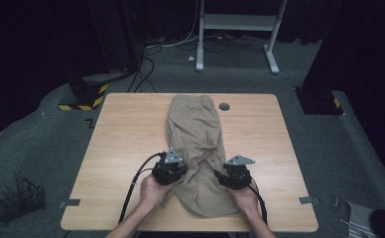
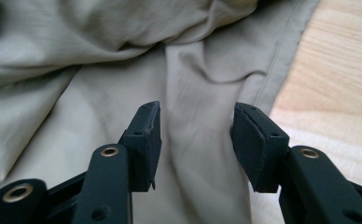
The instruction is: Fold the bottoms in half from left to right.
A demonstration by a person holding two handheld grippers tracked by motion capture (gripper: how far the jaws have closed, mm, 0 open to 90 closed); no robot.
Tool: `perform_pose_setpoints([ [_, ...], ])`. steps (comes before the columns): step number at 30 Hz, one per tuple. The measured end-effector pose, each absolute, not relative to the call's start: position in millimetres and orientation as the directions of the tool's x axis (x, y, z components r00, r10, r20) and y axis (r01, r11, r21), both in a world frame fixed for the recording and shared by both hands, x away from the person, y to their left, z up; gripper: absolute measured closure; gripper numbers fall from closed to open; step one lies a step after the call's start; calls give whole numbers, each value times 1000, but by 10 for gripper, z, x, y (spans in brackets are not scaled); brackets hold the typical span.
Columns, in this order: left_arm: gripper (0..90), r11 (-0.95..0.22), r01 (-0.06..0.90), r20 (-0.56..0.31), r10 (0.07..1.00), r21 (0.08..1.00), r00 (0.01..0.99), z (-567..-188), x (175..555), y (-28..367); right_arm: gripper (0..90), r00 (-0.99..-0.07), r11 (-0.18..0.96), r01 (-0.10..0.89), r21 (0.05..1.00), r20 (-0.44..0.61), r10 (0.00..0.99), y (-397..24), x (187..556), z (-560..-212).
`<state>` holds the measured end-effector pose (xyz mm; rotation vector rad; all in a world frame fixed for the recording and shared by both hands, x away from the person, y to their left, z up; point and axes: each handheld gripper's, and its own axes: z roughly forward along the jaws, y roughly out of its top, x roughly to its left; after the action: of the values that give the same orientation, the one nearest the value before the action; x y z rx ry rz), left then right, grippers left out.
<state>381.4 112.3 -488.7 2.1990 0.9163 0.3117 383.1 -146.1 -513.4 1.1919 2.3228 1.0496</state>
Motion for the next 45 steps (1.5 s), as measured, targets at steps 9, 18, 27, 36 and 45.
perform_pose_setpoints([
  [9, 892, -446, 593, -88, 746, 670, 660, -5091, 4170, 1246, 530, -608, 426, 529, 734, -22, 794, -1358, 3987, -5228],
  [18, 893, -393, 567, -95, 757, 724, 646, -4796, 4303, 1282, 531, -599, 427, 543, 723, -23, 800, -1183, 4362, -5213],
  [27, 665, -442, 541, -23, 759, 716, 650, -4822, 3986, 1182, 527, -594, 422, 553, 718, -16, 804, -1179, 4348, -5206],
  [36, 407, -280, 580, -114, 828, 765, 549, -4574, 3923, 1644, 541, -585, 386, 544, 745, 6, 811, -1287, 4176, -5083],
  [45, 341, -203, 709, -166, 895, 676, 414, -4854, 4101, 1954, 551, -627, 393, 528, 753, 33, 778, -1323, 3967, -5044],
])
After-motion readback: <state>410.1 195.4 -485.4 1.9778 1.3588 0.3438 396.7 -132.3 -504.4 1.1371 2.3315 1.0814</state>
